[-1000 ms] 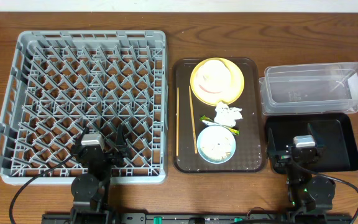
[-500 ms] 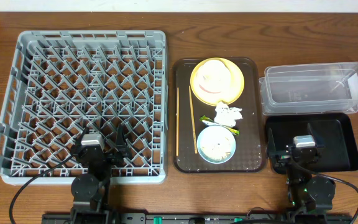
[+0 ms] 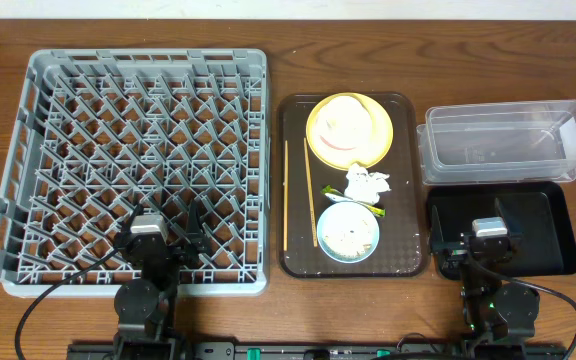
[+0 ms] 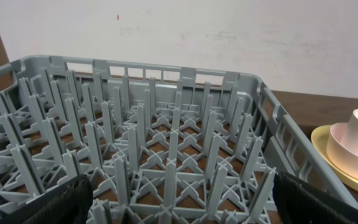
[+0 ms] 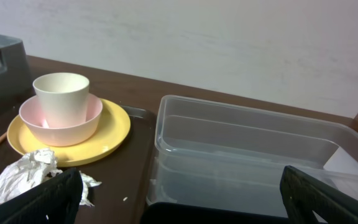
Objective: Sort waste into correct bins and load items into the dishwasher rack
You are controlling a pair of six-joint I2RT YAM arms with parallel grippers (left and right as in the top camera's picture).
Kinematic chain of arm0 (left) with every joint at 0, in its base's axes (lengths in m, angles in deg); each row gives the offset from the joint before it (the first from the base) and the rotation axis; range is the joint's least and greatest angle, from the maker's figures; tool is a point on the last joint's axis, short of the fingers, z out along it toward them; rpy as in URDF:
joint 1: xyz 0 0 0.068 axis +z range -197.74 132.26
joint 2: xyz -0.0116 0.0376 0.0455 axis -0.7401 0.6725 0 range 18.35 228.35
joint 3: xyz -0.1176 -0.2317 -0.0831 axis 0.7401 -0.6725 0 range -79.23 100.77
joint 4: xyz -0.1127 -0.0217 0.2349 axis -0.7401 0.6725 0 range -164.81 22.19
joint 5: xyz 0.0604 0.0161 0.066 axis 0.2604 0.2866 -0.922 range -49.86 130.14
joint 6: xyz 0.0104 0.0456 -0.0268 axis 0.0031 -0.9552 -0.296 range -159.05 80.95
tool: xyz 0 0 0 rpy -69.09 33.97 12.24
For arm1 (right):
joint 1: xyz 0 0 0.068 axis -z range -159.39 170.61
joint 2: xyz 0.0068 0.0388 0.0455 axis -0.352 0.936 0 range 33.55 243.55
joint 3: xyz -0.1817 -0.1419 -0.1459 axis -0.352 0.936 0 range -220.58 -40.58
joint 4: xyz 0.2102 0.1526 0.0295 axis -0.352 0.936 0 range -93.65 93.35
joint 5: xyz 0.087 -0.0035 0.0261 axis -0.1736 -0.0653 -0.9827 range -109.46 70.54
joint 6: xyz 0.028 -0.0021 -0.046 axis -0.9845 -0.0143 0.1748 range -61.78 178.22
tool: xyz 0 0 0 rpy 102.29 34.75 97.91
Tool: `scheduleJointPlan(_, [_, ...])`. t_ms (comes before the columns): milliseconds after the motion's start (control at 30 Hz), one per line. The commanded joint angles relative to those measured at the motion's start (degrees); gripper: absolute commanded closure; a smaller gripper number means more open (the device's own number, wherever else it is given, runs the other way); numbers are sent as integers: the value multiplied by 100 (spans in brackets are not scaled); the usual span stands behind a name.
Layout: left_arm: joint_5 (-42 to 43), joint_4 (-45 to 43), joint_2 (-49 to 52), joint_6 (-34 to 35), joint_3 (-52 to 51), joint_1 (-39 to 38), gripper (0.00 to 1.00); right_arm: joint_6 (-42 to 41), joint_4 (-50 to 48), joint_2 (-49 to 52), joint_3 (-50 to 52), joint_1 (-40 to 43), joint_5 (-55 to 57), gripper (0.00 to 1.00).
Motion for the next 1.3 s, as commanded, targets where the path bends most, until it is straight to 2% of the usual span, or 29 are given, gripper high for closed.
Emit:
scheduleJointPlan(0, [-70,234,0,11,-103,2,6,63,24,-31,7,44,-4,1])
scheduleJointPlan(867, [-72,234,0,9,-103,4,6,63,24,-31,7,44,-4,1])
scheduleJointPlan(1067, [-197,-17,-2,-7,-87,2,6,63,24,-31,7,44,-4,1])
scheduleJointPlan(1200, [-2,59,0,96,369,2,6,63,24,-31,7,44,-4,1])
scheduleJointPlan(1267, [0,391,0,540,901,2,6,63,24,-31,7,44,-4,1])
